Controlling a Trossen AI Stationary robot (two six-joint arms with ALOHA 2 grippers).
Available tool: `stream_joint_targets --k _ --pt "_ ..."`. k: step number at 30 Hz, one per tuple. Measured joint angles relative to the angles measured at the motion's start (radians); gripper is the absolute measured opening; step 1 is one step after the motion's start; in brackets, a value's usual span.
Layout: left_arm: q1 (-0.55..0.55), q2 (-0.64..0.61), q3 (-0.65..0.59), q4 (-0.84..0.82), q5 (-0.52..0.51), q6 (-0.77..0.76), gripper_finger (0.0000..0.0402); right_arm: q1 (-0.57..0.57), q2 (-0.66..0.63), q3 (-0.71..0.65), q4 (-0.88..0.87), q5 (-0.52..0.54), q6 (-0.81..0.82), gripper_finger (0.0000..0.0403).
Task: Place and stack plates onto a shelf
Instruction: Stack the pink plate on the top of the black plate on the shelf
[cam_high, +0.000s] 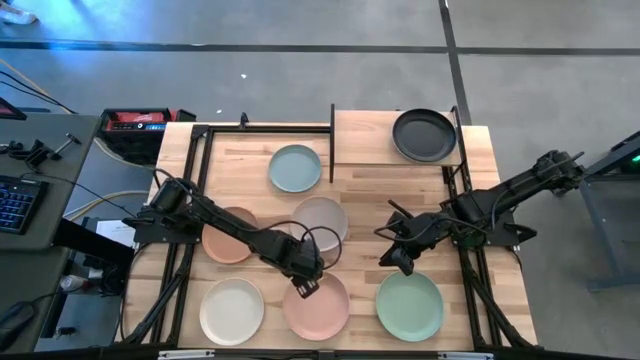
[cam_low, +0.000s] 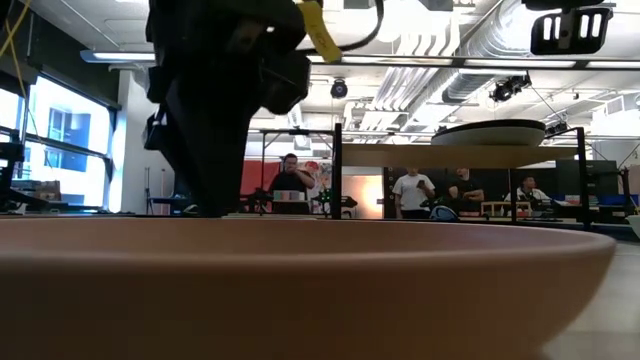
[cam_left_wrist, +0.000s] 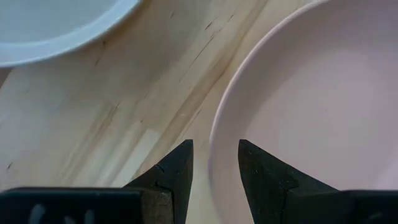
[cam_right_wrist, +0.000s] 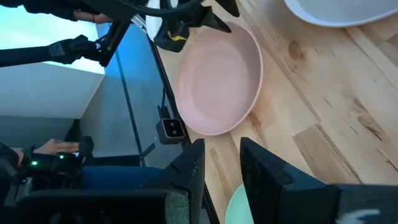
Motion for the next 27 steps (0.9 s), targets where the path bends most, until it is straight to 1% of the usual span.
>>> stream_joint_targets --k 12,23,27 --pt "-0.003 0.011 0.0 0.006 -0.006 -0.001 0.0117 0.0 0.0 0.0 0.0 0.0 0.0 0.0085" --pt "-0.003 0.069 0.0 0.017 0.047 0.0 0.0117 0.0 0.0 0.0 0.0 0.0 -0.004 0.0085" --pt "-0.004 0.072 0.0 0.021 0.041 -0.001 0.011 0.0 0.0 0.0 0.0 0.002 -0.008 0.0085"
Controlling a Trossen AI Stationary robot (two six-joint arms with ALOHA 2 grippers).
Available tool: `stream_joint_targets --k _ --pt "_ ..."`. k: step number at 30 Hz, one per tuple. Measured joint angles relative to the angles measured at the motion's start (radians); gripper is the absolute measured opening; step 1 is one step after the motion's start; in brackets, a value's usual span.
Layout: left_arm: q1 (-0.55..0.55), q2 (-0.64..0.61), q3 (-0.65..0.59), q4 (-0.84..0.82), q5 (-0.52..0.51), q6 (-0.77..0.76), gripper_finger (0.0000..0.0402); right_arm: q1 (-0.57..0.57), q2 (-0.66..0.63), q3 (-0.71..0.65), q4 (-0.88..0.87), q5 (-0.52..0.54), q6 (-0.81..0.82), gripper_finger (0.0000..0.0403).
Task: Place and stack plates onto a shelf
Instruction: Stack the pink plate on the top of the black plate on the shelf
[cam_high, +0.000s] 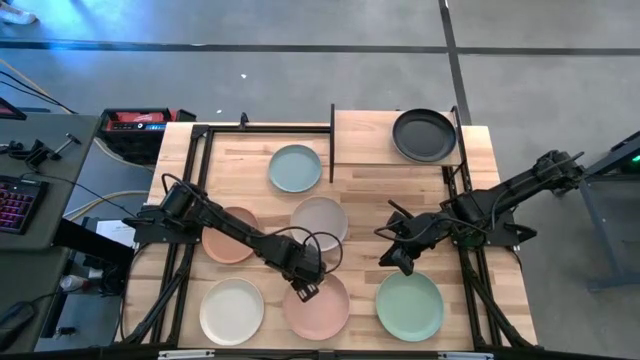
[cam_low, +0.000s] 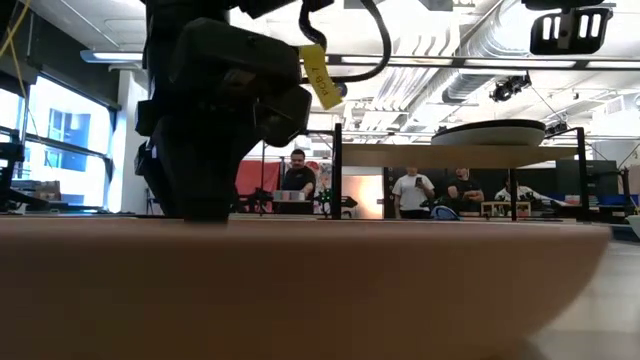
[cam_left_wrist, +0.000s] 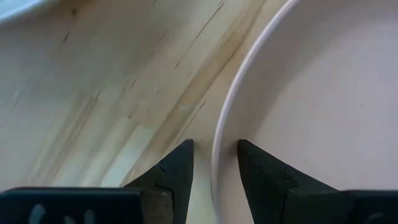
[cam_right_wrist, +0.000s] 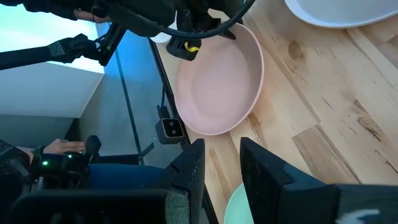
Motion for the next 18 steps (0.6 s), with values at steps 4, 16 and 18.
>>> stream_joint_targets --k 4,16,18 --pt "0.0 0.0 0.0 0.004 0.005 0.0 0.0075 0.0 0.0 0.0 0.0 0.003 0.0 0.0085" --pt "0.001 -0.014 0.002 0.014 0.034 0.006 0.0006 0.0 0.0 0.0 0.0 0.021 0.0 0.0085" --pt "0.001 -0.03 0.002 0.009 0.033 0.01 0.0003 0.0 0.0 0.0 0.0 0.032 -0.002 0.0085"
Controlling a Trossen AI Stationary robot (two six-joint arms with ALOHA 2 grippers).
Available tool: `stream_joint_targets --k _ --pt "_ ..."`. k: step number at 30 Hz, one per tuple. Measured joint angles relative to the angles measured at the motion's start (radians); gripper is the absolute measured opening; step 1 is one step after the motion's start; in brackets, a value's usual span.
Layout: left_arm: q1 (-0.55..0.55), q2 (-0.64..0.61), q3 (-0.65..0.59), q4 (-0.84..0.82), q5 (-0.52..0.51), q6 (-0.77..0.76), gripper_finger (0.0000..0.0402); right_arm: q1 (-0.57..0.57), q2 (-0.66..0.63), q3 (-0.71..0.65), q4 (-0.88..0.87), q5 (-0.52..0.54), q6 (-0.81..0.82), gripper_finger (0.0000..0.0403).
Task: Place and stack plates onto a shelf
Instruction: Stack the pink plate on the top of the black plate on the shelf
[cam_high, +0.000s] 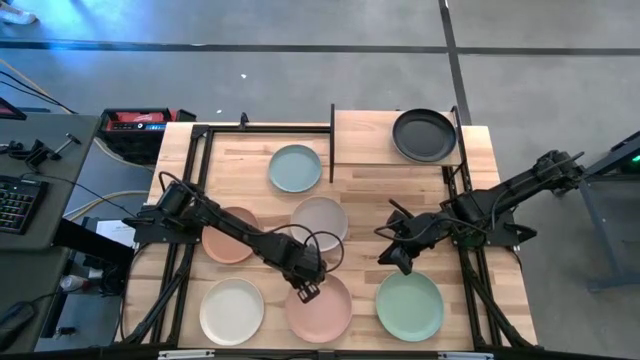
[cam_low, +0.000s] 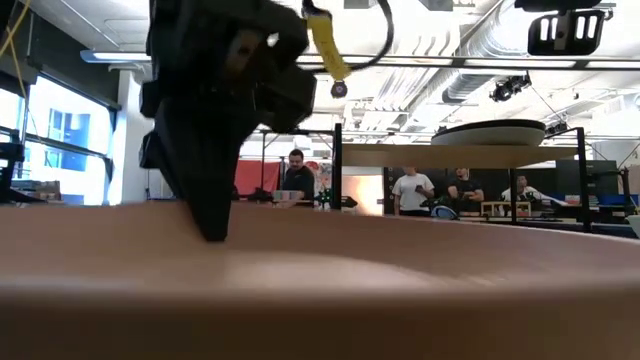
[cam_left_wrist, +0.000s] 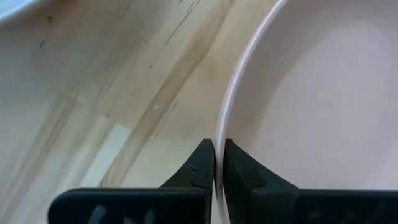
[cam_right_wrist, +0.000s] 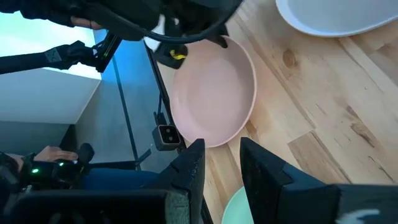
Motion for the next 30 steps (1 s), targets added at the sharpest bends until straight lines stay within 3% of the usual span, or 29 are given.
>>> stream_joint_targets --k 12,17,24,30 --pt "0.001 -0.157 -0.003 -0.114 -0.114 0.019 0.0001 0.0 0.0 0.0 0.0 0.017 -0.015 0.0085" --pt "0.007 -0.214 -0.003 -0.158 -0.135 0.032 0.0001 0.0 0.0 0.0 0.001 0.073 -0.024 0.0088" --pt "0.015 -0.284 -0.003 -0.231 -0.167 0.054 0.0001 -0.002 0.0 0.0 0.026 0.178 -0.055 0.013" --pt "0.048 -0.343 -0.003 -0.24 -0.183 0.111 0.0001 -0.045 0.0 0.0 0.184 0.214 -0.159 0.0153"
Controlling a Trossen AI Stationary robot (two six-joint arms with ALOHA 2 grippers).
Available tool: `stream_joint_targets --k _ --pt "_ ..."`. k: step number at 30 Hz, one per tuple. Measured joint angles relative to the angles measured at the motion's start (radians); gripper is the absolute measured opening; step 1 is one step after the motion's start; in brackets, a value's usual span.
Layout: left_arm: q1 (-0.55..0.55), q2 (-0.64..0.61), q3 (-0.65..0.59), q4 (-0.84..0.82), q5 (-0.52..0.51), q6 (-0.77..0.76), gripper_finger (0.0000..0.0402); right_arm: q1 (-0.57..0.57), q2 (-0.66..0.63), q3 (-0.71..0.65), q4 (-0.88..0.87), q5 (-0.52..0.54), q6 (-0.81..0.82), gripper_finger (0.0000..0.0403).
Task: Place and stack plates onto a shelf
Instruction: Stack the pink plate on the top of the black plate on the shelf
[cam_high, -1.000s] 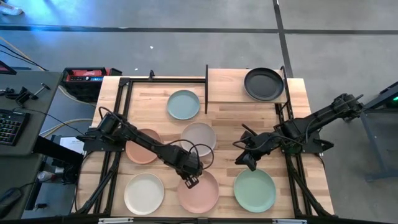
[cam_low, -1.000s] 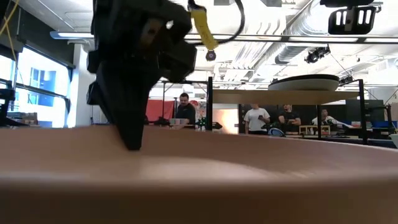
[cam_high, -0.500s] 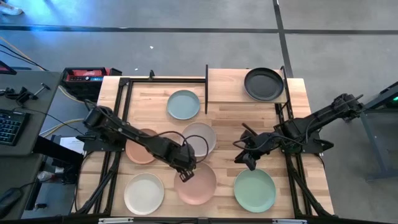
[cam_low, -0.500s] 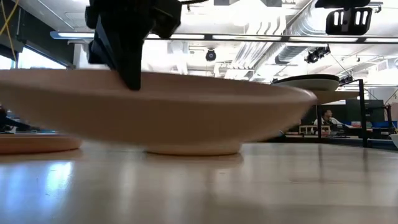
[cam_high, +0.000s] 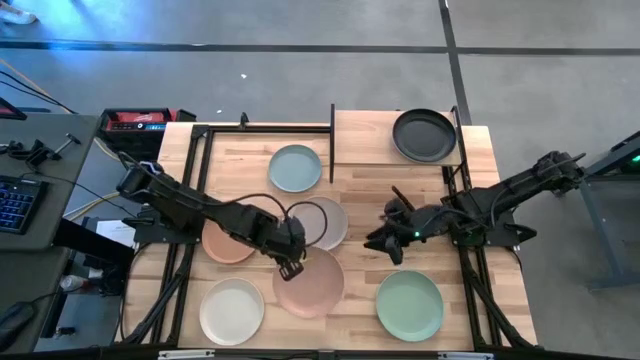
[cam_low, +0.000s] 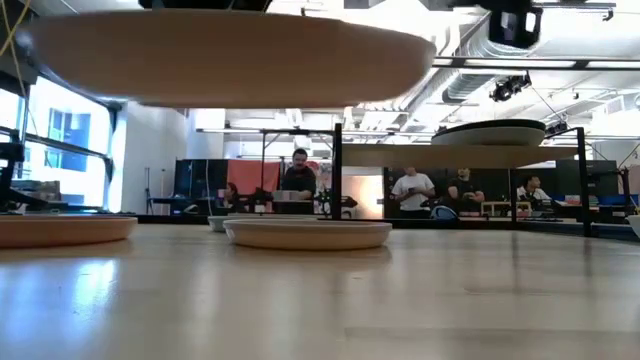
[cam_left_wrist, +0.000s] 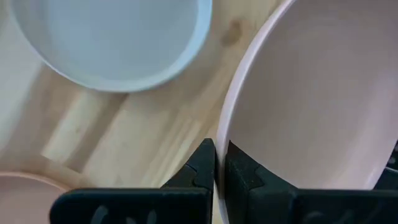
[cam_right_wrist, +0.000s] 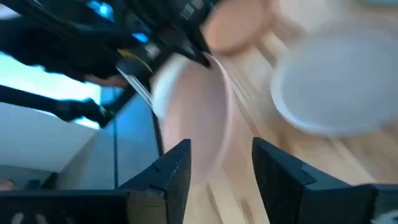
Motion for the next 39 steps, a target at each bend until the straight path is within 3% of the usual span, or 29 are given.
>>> stream_joint_targets --k 13,20,23,29,39 --pt "0.123 -0.089 0.001 -0.03 -0.063 0.198 0.0001 -0.147 0.0 0.0 0.281 0.002 -0.271 0.0153" --pt "0.176 -0.111 0.002 -0.036 -0.082 0.278 0.0001 -0.22 0.0 0.049 0.283 0.002 -0.374 0.0153" --pt "0.203 -0.116 0.003 -0.028 -0.083 0.282 0.0001 -0.248 0.0 0.1 0.221 0.001 -0.41 0.0153" --pt "0.255 -0.12 0.037 -0.034 -0.12 0.304 0.0001 -0.301 0.0 0.223 -0.076 0.041 -0.397 0.0153" --pt "0.333 -0.12 0.108 -0.027 -0.195 0.319 0.0001 -0.35 0.043 0.304 -0.284 0.039 -0.326 0.0153"
